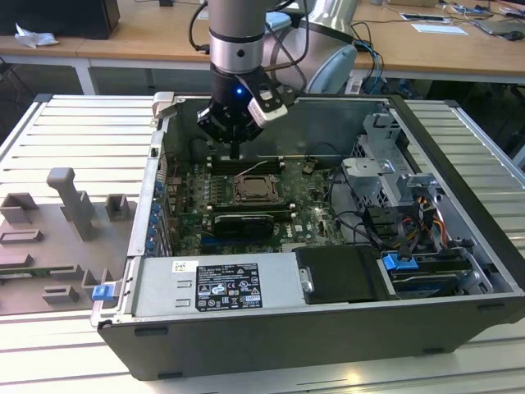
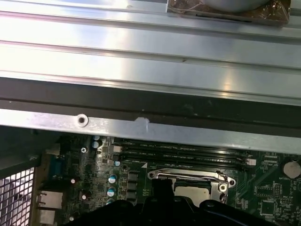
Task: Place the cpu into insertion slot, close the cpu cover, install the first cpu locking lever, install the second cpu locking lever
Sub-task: 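Install the first cpu locking lever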
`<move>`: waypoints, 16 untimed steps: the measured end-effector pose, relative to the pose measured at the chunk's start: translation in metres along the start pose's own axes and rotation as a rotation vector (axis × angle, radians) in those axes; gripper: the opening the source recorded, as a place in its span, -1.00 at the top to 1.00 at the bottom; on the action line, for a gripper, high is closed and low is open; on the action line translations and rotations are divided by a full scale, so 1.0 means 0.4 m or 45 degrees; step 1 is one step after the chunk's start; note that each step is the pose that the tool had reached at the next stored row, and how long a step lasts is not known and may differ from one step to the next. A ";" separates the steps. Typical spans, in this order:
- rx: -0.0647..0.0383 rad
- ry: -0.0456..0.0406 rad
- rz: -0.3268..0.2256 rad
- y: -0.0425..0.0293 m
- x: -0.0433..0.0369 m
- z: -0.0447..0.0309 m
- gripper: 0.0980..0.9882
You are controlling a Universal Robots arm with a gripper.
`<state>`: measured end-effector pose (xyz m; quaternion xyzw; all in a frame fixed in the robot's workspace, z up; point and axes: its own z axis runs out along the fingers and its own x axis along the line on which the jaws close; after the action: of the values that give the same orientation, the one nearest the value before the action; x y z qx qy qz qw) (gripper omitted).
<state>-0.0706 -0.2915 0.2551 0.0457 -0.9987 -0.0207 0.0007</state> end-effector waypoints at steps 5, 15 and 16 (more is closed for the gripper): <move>-0.026 -0.002 0.000 -0.002 -0.015 0.005 0.98; -0.078 -0.007 0.000 -0.007 -0.059 0.035 0.98; -0.078 -0.007 0.000 -0.008 -0.065 0.038 0.98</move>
<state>-0.0446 -0.2915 0.2399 0.0456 -0.9976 -0.0513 -0.0006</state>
